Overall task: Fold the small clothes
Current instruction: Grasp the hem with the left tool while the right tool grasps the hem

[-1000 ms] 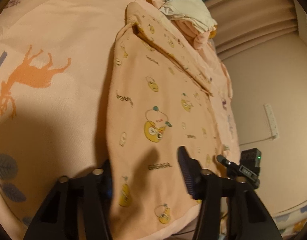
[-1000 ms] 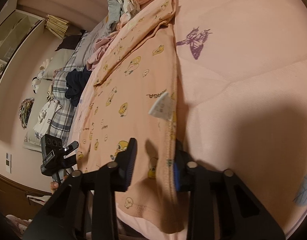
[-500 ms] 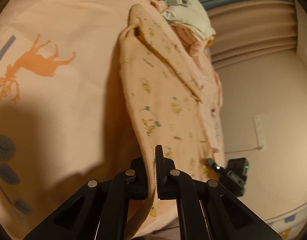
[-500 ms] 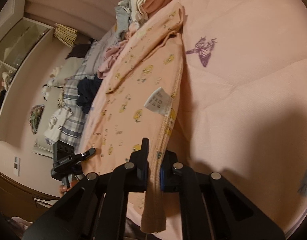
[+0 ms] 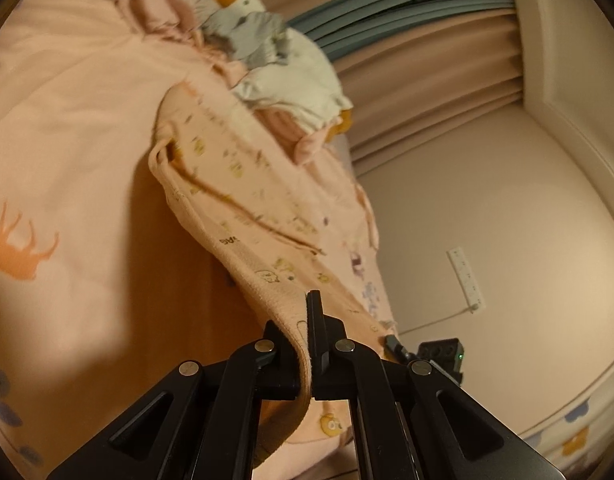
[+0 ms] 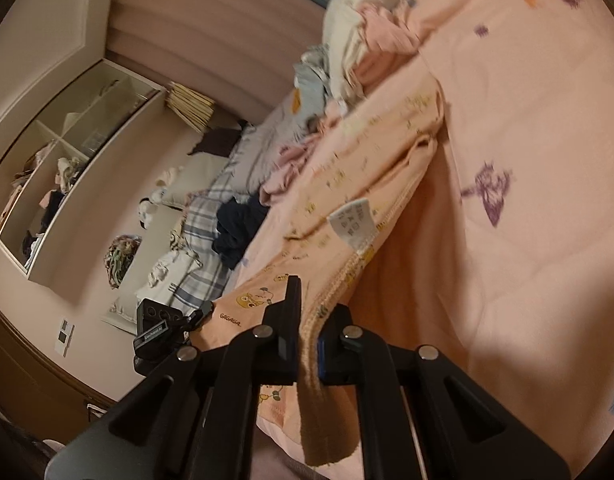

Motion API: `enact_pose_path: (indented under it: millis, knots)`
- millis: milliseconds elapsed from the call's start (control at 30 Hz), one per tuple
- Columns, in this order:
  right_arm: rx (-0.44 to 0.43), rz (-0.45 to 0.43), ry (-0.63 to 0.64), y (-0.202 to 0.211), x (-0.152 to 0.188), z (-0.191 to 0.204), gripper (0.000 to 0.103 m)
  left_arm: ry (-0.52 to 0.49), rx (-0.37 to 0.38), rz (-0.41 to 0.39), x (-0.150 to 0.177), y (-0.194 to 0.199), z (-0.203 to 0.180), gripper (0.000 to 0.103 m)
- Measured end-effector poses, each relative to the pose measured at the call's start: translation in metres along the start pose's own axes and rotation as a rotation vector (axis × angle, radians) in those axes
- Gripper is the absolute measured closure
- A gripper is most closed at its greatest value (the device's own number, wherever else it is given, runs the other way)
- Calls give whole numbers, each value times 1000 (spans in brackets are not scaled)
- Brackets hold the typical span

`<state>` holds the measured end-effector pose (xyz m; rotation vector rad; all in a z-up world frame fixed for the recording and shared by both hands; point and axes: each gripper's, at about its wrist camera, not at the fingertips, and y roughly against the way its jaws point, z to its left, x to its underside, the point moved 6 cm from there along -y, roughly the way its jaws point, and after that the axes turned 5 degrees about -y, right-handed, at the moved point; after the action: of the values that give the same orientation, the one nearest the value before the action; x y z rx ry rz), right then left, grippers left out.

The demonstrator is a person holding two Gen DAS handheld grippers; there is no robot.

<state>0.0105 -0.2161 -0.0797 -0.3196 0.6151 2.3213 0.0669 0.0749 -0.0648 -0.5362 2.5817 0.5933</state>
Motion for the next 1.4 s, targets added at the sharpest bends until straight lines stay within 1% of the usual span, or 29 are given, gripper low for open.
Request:
enact_pose_path:
  millis: [100, 200, 433, 567, 633, 767, 833, 1000, 1133, 1200, 1333, 1400]
  knots:
    - [3, -24, 4, 5, -2, 3, 97, -38, 11, -22, 1, 5, -9, 103]
    - [-8, -42, 3, 11, -2, 6, 98, -55, 11, -18, 3, 8, -13, 103]
    - [-10, -48, 37, 24, 3, 17, 98, -60, -7, -3, 12, 18, -15, 103]
    - [14, -17, 49, 21, 9, 13, 98, -25, -2, -5, 15, 16, -10, 103]
    - [3, -12, 37, 21, 11, 11, 99, -32, 23, -19, 16, 19, -16, 103]
    - [-45, -41, 30, 31, 12, 16, 99, -94, 56, -48, 15, 27, -37, 103]
    - [-68, -46, 26, 36, 12, 20, 99, -93, 69, -43, 15, 30, -44, 103]
    - [-89, -51, 45, 54, 16, 34, 99, -91, 92, -63, 15, 47, -56, 103]
    - [-114, -51, 57, 69, 18, 46, 99, -93, 71, -64, 16, 57, -61, 103]
    - [-118, -50, 66, 71, 18, 50, 99, -77, 61, -61, 15, 57, -58, 103]
    - [-135, -41, 77, 66, 12, 54, 98, -50, 36, -64, 1, 51, -50, 103]
    - [-144, -43, 66, 58, 2, 53, 98, -35, 28, -58, -8, 45, -45, 103]
